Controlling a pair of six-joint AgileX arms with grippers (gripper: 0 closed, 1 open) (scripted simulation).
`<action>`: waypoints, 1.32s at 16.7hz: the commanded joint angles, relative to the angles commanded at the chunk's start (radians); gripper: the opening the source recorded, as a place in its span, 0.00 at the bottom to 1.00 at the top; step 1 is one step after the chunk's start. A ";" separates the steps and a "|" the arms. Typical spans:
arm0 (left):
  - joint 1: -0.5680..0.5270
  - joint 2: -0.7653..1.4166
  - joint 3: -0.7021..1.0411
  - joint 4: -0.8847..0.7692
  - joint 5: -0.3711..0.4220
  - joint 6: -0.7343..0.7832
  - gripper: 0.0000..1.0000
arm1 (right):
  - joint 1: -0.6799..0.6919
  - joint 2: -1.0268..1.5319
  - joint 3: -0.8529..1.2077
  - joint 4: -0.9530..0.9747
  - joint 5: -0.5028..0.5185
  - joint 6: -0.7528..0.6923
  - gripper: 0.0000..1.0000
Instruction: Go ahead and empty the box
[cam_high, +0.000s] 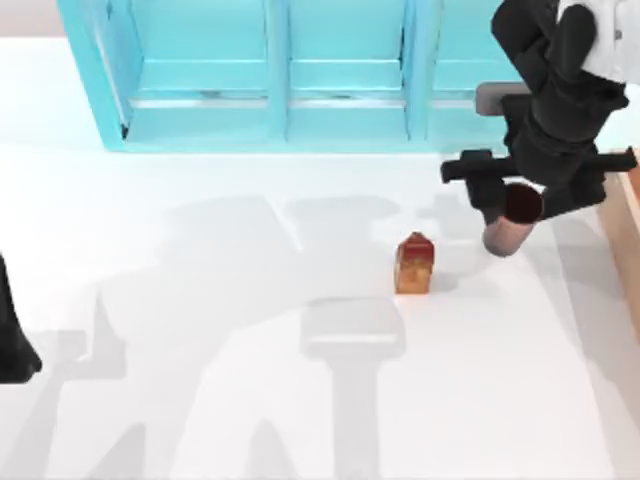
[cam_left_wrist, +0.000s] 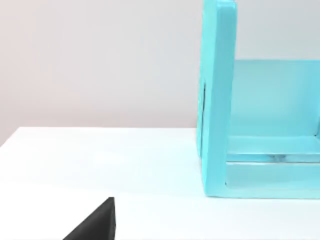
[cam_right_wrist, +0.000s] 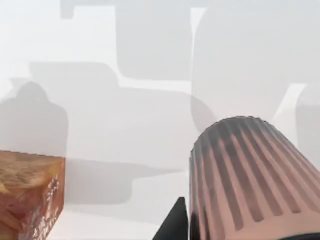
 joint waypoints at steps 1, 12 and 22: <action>0.000 0.000 0.000 0.000 0.000 0.000 1.00 | -0.021 0.006 -0.017 -0.014 0.001 0.007 0.00; 0.000 0.000 0.000 0.000 0.000 0.000 1.00 | -0.066 0.025 -0.037 -0.045 0.002 0.020 0.30; 0.000 0.000 0.000 0.000 0.000 0.000 1.00 | -0.066 0.025 -0.037 -0.045 0.002 0.020 1.00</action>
